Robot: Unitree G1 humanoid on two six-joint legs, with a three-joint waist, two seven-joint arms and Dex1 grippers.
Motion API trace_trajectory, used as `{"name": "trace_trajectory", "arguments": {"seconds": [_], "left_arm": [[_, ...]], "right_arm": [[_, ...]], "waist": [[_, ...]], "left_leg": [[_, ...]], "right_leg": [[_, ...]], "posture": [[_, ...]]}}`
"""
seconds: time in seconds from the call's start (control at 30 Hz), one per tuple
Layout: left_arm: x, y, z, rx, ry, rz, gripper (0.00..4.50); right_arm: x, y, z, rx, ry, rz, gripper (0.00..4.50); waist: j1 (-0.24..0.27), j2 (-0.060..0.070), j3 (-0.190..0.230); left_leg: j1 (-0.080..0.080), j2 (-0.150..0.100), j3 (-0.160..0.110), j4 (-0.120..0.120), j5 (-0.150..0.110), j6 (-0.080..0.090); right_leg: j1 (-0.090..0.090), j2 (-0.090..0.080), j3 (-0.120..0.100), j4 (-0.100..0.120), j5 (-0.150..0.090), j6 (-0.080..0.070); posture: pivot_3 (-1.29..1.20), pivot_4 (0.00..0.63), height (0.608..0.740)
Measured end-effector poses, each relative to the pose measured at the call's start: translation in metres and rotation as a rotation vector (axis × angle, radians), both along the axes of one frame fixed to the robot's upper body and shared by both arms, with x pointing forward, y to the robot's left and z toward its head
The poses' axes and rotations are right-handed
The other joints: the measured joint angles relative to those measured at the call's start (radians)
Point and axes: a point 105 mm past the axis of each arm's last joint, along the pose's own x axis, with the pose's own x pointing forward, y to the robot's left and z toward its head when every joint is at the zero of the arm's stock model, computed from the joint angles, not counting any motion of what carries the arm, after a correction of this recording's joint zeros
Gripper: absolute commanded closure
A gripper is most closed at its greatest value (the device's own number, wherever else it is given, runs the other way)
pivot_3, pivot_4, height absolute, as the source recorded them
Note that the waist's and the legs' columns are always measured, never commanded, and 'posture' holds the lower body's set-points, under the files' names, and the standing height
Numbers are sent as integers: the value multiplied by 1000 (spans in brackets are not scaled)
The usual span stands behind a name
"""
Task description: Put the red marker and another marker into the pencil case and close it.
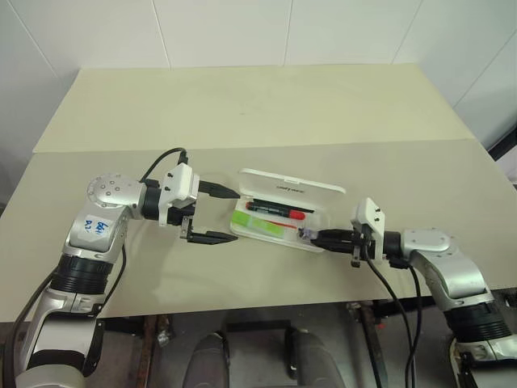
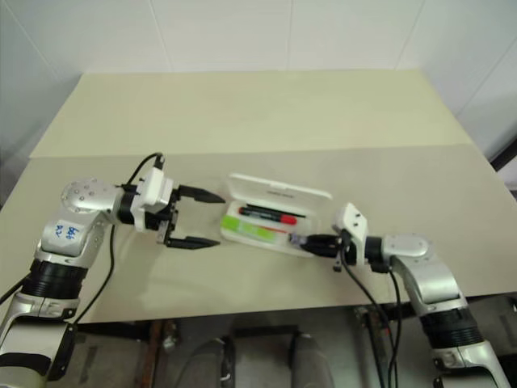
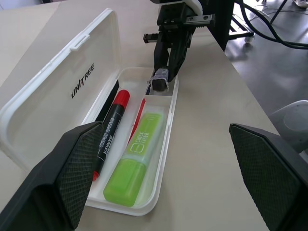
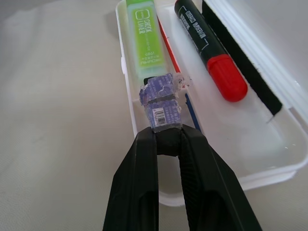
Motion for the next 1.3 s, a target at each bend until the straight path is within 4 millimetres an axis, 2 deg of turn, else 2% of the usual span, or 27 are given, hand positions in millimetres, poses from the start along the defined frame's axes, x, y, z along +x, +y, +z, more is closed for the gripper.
{"name": "trace_trajectory", "arguments": {"seconds": [0.13,0.17,0.27,0.5,0.6,0.67,0.73,0.93,1.1,1.23,1.3], "left_arm": [[0,0,0,0,1,1,0],[0,0,0,0,1,1,0],[0,0,0,0,1,1,0],[0,0,0,-1,1,2,0],[0,0,0,-1,0,1,0],[0,0,1,-1,-1,0,0],[-1,1,1,0,-1,0,0],[-6,17,-1,-2,16,21,0],[-8,26,-4,-20,21,25,1583],[0,39,-12,-31,0,71,2995],[7,41,-12,-33,-21,90,3335]], "right_arm": [[0,1,0,0,0,1,4200],[0,0,0,0,1,1,3477],[0,1,1,-2,-6,2,2555],[0,2,4,-3,-15,13,31],[-1,2,11,9,-32,18,31],[-6,0,25,32,-53,23,31],[-15,-3,37,29,-78,31,31],[-52,-5,50,56,-64,53,31],[-66,-5,75,99,-153,21,0],[-64,-4,79,101,-178,-2,0],[-63,-4,81,97,-197,-10,0]], "waist": [[0,0,0],[0,0,0],[0,0,0],[0,0,0],[0,0,0],[1,0,0],[2,0,0],[1,0,0],[0,0,0],[0,-1,0],[0,-1,0]], "left_leg": [[0,0,0,0,0,0],[0,0,0,0,0,0],[0,0,0,0,0,0],[0,0,0,0,0,0],[0,0,0,0,0,0],[0,0,0,-1,0,0],[0,0,0,-1,0,0],[0,0,0,-3,-1,-1],[0,0,0,-2,-1,-1],[0,0,0,-2,-2,-3],[0,0,0,-2,-1,-2]], "right_leg": [[0,0,0,0,0,0],[0,0,0,0,0,0],[0,0,0,0,0,0],[0,0,0,0,0,0],[0,0,0,0,0,0],[0,0,0,0,0,0],[0,0,0,0,0,0],[-1,0,0,-2,-1,-1],[0,0,0,-3,-2,-2],[1,-1,0,-5,-1,-3],[1,-1,0,-5,-1,-3]], "posture": [[0,150,740],[0,150,740],[0,150,740],[0,150,740],[0,150,740],[0,150,740],[0,150,740],[0,150,740],[0,150,740],[0,150,740],[0,150,740]]}}
